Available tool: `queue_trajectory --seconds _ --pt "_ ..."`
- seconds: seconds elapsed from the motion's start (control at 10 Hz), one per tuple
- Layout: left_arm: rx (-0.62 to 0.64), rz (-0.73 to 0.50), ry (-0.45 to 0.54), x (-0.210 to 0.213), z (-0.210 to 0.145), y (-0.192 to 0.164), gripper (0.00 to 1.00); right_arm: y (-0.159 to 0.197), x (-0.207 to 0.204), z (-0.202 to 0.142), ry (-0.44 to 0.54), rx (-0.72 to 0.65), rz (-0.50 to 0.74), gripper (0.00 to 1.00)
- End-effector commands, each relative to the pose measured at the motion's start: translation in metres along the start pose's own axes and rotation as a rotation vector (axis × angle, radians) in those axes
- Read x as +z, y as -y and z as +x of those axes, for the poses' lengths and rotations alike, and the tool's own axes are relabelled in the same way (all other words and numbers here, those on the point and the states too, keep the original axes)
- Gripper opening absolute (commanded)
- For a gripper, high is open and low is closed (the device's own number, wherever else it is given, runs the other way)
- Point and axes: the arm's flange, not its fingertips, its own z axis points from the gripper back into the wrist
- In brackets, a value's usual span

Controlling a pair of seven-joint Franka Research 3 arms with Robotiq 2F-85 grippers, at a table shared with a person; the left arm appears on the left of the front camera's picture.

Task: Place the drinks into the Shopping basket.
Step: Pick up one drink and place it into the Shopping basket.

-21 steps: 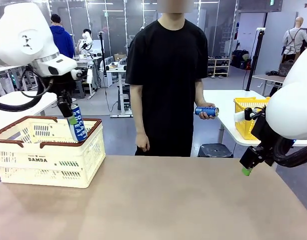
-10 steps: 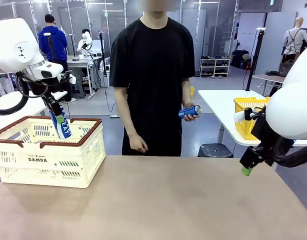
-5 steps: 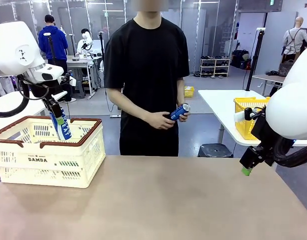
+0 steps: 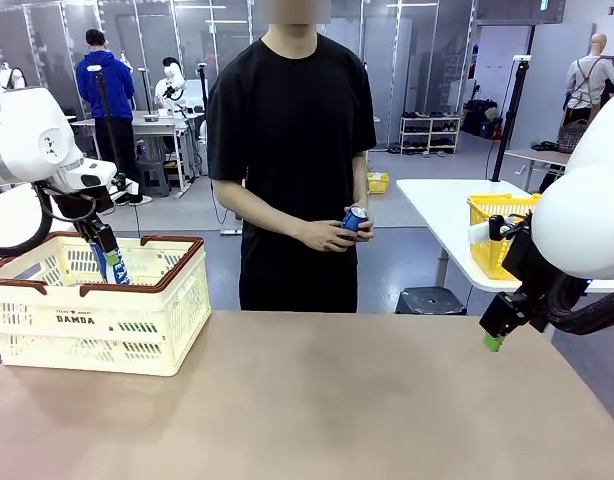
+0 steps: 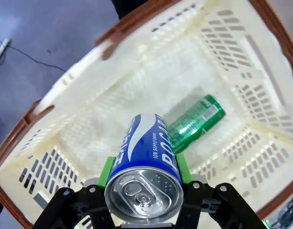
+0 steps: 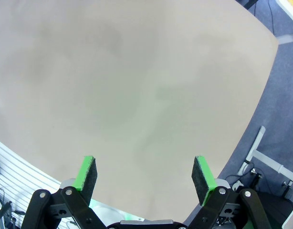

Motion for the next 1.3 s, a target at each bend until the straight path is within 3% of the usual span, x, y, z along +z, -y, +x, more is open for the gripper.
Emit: queue_trajectory --seconds 0.0,0.6,1.2 --pt "0.058 -0.023 0.021 0.001 0.012 -0.016 0.58 0.001 0.000 -0.001 0.000 -0.003 0.003 1.00" --pt "0.154 0.021 -0.045 -0.043 -0.009 -0.038 0.58 0.001 0.000 -0.001 0.000 -0.003 0.003 1.00" --pt "0.185 0.024 -0.029 -0.080 -0.017 -0.042 0.58 0.001 0.000 -0.001 0.000 -0.003 0.003 1.00"
